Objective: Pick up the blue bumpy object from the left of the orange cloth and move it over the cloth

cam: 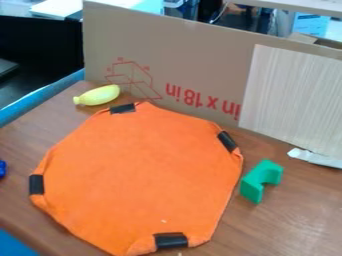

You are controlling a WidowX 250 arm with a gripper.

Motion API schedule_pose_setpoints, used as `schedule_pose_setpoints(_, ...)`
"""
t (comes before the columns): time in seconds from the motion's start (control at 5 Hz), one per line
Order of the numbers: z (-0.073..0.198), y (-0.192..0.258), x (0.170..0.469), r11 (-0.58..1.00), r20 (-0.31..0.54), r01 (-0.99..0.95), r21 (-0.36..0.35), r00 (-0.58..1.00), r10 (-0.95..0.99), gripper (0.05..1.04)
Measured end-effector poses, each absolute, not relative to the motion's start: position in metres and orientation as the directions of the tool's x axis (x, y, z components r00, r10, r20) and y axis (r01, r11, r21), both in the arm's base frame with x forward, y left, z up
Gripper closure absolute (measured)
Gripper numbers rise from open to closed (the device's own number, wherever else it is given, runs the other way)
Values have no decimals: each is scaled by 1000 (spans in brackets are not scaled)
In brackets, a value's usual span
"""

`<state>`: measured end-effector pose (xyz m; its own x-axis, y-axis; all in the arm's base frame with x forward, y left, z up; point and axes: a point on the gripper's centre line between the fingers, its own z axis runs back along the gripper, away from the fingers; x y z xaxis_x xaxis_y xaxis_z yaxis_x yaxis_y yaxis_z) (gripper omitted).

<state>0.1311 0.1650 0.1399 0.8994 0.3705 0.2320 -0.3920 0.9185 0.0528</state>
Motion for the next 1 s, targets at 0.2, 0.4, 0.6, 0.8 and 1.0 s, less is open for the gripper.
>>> schedule_pose_setpoints(0.2,118,193,126,886,254,-457,81,869,425,85)
schedule_pose_setpoints(0.4,92,217,121,848,267,-528,46,824,499,85)
schedule_pose_setpoints(0.6,81,240,115,774,310,-634,0,735,602,85)
schedule_pose_setpoints(0.8,83,253,118,652,339,-756,-59,599,725,85)
schedule_pose_setpoints(1.0,91,268,125,534,325,-840,-96,481,814,85)
